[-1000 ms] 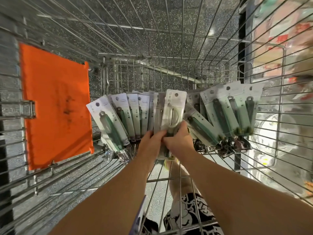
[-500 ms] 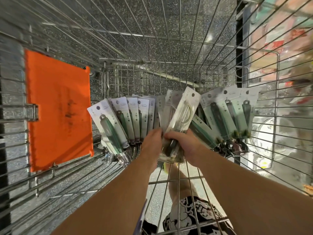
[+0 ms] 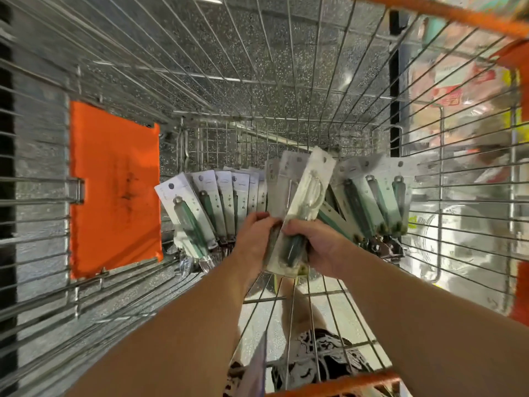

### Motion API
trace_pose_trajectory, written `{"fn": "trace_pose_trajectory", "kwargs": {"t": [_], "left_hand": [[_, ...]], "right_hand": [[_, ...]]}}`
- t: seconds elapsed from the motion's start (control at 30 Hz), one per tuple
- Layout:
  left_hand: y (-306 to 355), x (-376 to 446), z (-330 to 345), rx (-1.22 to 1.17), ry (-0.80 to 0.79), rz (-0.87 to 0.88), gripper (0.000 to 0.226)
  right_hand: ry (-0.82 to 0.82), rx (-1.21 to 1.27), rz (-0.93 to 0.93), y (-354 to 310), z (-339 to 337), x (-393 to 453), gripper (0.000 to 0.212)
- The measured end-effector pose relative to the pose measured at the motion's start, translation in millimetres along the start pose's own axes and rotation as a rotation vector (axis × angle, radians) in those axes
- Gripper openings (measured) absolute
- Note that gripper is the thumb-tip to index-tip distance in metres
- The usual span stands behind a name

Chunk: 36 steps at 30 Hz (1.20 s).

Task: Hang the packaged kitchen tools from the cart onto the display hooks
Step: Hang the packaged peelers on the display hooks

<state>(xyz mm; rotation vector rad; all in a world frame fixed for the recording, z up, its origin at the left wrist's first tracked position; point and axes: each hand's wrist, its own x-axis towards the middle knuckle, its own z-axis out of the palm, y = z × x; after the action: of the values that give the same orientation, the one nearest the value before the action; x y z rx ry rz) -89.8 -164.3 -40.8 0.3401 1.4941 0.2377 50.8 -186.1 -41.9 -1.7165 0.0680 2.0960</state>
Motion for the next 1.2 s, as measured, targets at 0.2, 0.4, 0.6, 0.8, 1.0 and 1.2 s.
{"fn": "trace_pose_trajectory", "kwargs": {"t": [0.2,0.4,0.6,0.8,1.0,1.2], "left_hand": [[28,-44,8,-0.031,0.058,0.053,0.03],[56,-98,24,-0.075,0.051,0.095,0.032],[68,-142,50,-0.066,-0.039,0.159,0.028],[70,-181,63,0.048,-0.248,0.218,0.041],[68,-229,68,0.14,-0.448,0.302,0.041],[54,-315,129,0.111,-0.75,0.357,0.047]], "right_hand": [[0.047,-0.235,-0.098,-23,16,-37,0.052],[0.044,-0.366,-0.247,-47,21,-92,0.044],[0.164,-0.175,-0.358,-51,26,-142,0.057],[0.318,-0.074,-0.449,-45,19,-206,0.055],[0.418,-0.07,-0.635,-21,17,-287,0.058],[0.621,0.249,-0.955,15,9,-377,0.038]]}}
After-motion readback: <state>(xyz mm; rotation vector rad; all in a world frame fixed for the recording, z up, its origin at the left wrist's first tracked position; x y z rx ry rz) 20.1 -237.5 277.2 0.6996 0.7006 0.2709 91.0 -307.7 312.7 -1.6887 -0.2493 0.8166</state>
